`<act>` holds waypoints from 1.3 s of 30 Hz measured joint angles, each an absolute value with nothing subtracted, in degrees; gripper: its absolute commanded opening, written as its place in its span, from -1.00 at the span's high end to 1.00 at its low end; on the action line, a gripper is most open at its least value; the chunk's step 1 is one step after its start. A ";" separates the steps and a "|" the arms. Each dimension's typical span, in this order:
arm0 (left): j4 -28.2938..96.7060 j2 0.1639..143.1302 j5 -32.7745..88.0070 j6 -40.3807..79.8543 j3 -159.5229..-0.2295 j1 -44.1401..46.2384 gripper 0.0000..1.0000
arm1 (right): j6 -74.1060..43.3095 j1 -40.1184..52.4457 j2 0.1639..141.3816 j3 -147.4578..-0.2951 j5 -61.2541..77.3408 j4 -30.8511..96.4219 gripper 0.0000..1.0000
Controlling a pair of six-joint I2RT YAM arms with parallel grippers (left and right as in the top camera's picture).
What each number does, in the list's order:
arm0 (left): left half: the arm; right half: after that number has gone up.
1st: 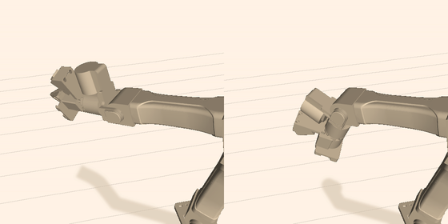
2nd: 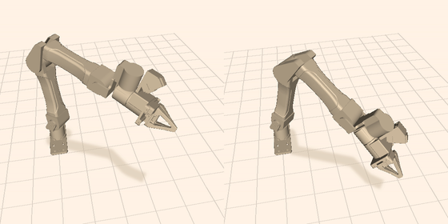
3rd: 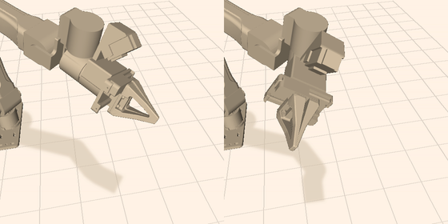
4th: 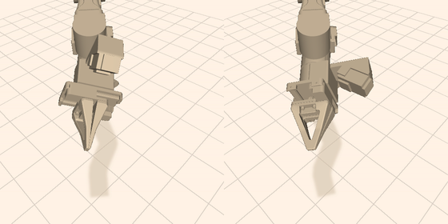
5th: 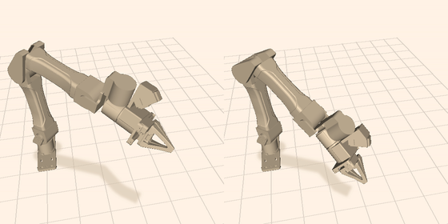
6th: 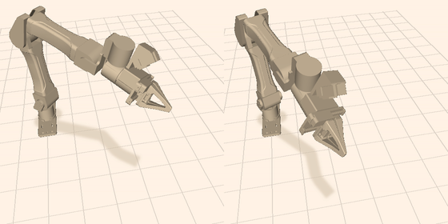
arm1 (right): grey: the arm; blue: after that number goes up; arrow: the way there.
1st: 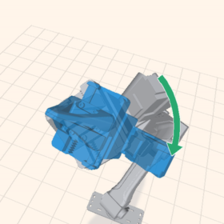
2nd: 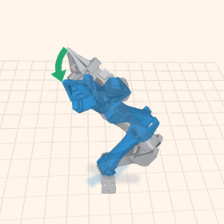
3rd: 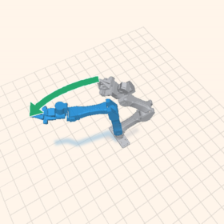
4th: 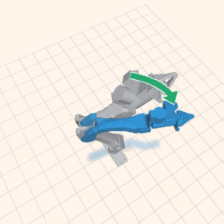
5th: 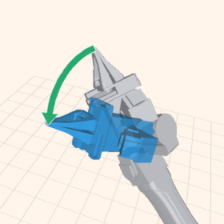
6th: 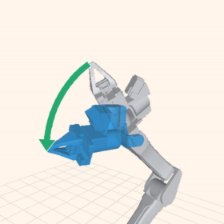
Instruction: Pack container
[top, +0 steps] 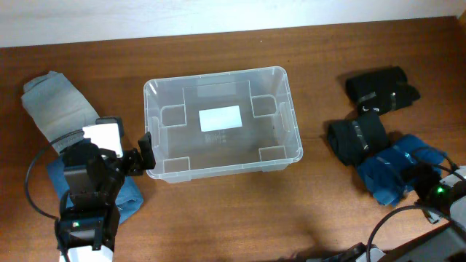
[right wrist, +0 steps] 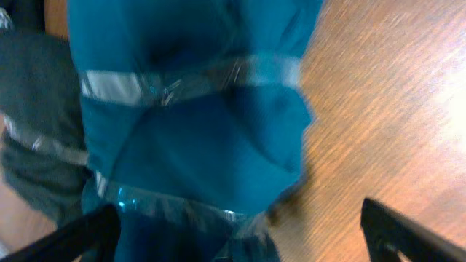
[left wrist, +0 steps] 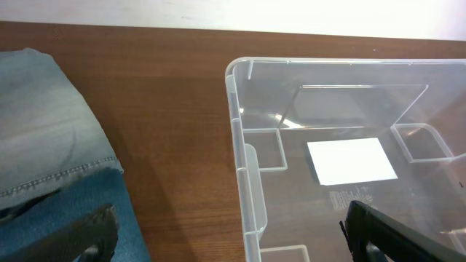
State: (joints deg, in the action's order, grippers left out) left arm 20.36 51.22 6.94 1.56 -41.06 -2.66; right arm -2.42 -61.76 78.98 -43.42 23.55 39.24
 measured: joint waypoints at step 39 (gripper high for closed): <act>26.44 51.35 7.53 3.11 -41.58 -12.62 -0.99 | -6.79 -15.88 67.85 -70.96 38.96 43.20 0.48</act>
